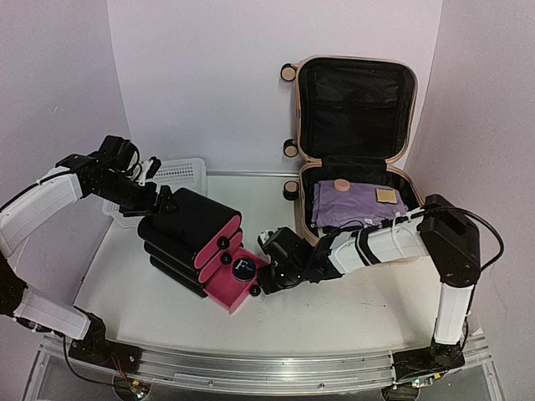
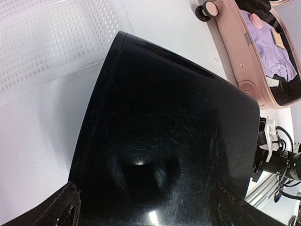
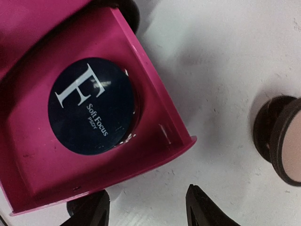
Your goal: Open, take out, and arrange the luggage
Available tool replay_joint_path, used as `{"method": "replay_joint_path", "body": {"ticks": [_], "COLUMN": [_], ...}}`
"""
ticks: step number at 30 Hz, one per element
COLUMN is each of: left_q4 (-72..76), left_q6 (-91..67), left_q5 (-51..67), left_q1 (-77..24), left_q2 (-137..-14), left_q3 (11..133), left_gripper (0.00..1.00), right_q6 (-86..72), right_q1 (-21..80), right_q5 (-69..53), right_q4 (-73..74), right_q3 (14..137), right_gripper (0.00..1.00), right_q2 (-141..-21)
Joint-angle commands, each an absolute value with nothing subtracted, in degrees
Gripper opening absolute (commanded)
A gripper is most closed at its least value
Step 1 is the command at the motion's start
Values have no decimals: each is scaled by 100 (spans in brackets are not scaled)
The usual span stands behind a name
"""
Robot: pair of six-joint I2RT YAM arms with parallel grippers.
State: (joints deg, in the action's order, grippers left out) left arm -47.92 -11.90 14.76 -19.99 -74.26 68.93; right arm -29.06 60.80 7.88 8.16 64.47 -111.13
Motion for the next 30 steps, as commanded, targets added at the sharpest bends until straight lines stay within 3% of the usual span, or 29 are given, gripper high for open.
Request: {"method": "replay_joint_path", "body": {"ticks": [1, 6, 11, 17, 30], "left_q4": [-5129, -5051, -4976, -4947, -4883], "left_q6": [-1312, -1369, -1431, -1466, -1472], "left_q5": [1606, 1702, 1773, 1810, 1853], "left_q1": [-2021, -2026, -2030, -2039, -2048], "left_q2": [-7401, -7323, -7236, -7163, -7073], "left_q3": [6397, 6211, 6106, 6049, 5986], "left_gripper": [96, 96, 96, 96, 96], "right_q6": [-3023, -3122, -3204, -3385, -3210], "right_q1": [6103, 6102, 6100, 6100, 6108], "right_q5": [837, 997, 1088, 1278, 816], "right_q4": [-495, -1214, -1829, -2371, -2319], "right_q3": [6741, 6982, 7205, 7073, 6293], "right_gripper": [62, 72, 89, 98, 98], "right_q2": [-11330, -11753, -12156, -12326, -11691]}}
